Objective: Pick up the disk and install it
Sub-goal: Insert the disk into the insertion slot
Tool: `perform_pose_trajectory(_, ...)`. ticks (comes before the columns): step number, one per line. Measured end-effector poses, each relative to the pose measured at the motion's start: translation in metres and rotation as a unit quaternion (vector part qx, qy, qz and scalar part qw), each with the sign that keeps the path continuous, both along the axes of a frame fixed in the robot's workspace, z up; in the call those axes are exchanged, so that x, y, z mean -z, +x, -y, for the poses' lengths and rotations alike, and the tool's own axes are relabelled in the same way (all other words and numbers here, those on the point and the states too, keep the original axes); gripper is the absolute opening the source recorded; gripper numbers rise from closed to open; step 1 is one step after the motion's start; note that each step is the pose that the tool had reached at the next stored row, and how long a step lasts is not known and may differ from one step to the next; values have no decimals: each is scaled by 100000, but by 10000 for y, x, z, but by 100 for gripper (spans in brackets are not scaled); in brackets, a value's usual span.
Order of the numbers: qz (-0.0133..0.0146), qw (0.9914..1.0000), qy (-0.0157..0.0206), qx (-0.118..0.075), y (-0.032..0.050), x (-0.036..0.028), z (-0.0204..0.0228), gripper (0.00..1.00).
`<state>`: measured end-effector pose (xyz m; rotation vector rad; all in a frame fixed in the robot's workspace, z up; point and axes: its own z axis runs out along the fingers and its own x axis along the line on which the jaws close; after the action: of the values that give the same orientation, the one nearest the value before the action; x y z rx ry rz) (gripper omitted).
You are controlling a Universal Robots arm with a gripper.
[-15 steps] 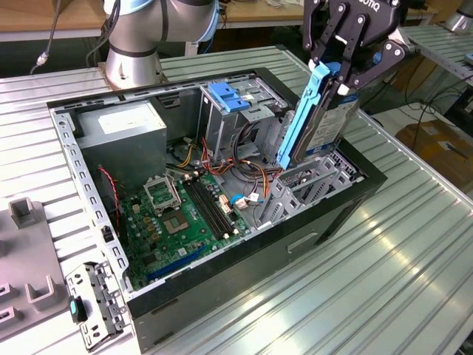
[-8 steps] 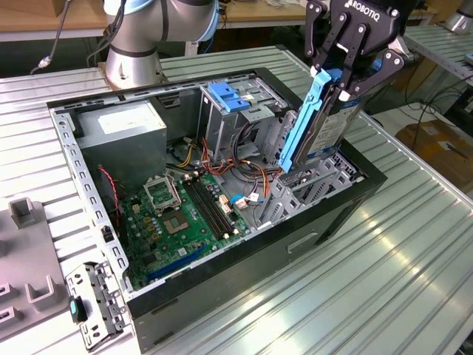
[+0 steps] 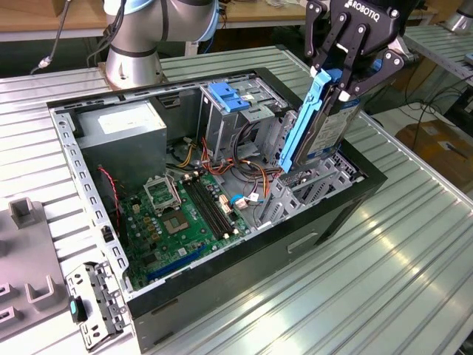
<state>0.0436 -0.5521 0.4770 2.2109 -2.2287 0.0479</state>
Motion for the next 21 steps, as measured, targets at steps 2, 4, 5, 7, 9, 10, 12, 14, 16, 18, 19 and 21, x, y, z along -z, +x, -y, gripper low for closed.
perform_pose_trajectory(2, -2, 100000, 4, 2, 0, 2, 0, 37)
perform_pose_trajectory(4, 0, 100000, 14, 3, 0, 7, 0, 37)
perform_pose_trajectory(5, -1, 100000, 1, -11, 2, 17, 0, 37)
perform_pose_trajectory(7, 0, 100000, 7, -45, 3, 46, 0, 37)
perform_pose_trajectory(9, -2, 100000, 2, -80, 9, 78, 0, 37)
perform_pose_trajectory(10, -1, 100000, 5, -78, 14, 94, 0, 37)
perform_pose_trajectory(12, 0, 100000, 7, -73, 33, 131, 0, 37)
perform_pose_trajectory(14, 0, 100000, 6, -137, 57, 174, 0, 37)
perform_pose_trajectory(16, -1, 99999, 5, -479, 94, 206, 3, 37)
perform_pose_trajectory(18, -3, 99997, 4, -806, 107, 226, 8, 37)
perform_pose_trajectory(19, 2, 99996, 1, -862, 107, 236, 13, 37)
perform_pose_trajectory(21, 7, 99996, 3, -944, 107, 254, 20, 37)
